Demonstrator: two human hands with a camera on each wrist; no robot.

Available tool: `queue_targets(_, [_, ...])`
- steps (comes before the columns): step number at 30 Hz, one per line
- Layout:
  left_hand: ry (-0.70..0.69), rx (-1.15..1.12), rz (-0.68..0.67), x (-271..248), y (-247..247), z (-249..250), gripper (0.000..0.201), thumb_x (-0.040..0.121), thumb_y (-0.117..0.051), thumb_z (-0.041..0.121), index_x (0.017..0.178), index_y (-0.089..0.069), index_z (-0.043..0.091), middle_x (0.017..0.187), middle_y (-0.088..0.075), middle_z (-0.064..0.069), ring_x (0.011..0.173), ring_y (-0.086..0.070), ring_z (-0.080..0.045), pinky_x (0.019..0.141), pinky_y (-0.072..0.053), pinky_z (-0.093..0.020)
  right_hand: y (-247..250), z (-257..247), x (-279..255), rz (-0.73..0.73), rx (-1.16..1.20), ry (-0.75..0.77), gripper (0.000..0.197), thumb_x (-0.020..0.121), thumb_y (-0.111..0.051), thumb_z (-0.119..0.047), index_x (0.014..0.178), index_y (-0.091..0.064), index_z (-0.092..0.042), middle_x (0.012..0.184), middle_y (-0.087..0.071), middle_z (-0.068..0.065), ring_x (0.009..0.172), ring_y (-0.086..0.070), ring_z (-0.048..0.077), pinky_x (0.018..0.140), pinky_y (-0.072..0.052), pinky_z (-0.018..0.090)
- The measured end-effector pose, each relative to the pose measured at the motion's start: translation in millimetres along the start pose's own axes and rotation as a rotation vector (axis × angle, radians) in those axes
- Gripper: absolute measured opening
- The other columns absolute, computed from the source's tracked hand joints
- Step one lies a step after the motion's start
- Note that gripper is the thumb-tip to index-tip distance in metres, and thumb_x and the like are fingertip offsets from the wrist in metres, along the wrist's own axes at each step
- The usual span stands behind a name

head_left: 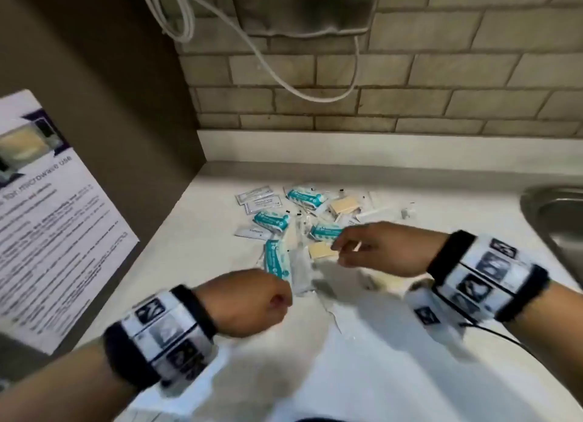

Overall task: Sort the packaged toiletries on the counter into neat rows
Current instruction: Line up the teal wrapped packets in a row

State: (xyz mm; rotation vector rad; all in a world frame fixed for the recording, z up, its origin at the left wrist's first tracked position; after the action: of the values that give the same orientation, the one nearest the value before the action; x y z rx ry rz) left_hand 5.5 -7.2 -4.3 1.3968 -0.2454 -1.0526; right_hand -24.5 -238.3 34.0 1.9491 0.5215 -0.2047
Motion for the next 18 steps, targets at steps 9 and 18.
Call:
queue_targets(9, [-0.005, 0.342, -0.058, 84, 12, -44, 0.101, 0.069, -0.076, 0.005, 0.15, -0.025, 0.035, 0.141, -0.045, 0.0, 0.128, -0.041, -0.022, 0.097, -0.048, -0.04, -17, 38, 126, 0.057, -0.345, -0.29, 0.044, 0.08, -0.065, -0.042, 0.113, -0.055, -0.015, 0.108, -0.062, 0.006, 0.1, -0.062, 0.031, 0.085, -0.053, 0.039])
queue_targets(18, [-0.033, -0.173, 0.285, 103, 52, -69, 0.035, 0.08, -0.068, 0.047, 0.096, -0.044, 0.029, 0.082, -0.055, 0.012, 0.07, -0.056, -0.007, 0.057, -0.041, -0.021, 22, 33, 159, 0.241, 0.006, -0.338, 0.068, 0.071, -0.077, -0.034, 0.124, -0.042, -0.009, 0.116, -0.056, 0.009, 0.099, -0.059, 0.027, 0.077, -0.052, 0.035])
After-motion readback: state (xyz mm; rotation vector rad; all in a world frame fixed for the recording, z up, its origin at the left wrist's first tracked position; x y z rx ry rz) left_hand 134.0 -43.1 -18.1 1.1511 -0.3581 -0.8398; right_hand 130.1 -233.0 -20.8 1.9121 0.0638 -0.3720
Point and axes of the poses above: each hand's wrist, its own x-axis towards the middle knuckle, its own y-axis out of the back of the hand, z = x × y, the point moved 1 cm from there along x, towards the middle knuckle
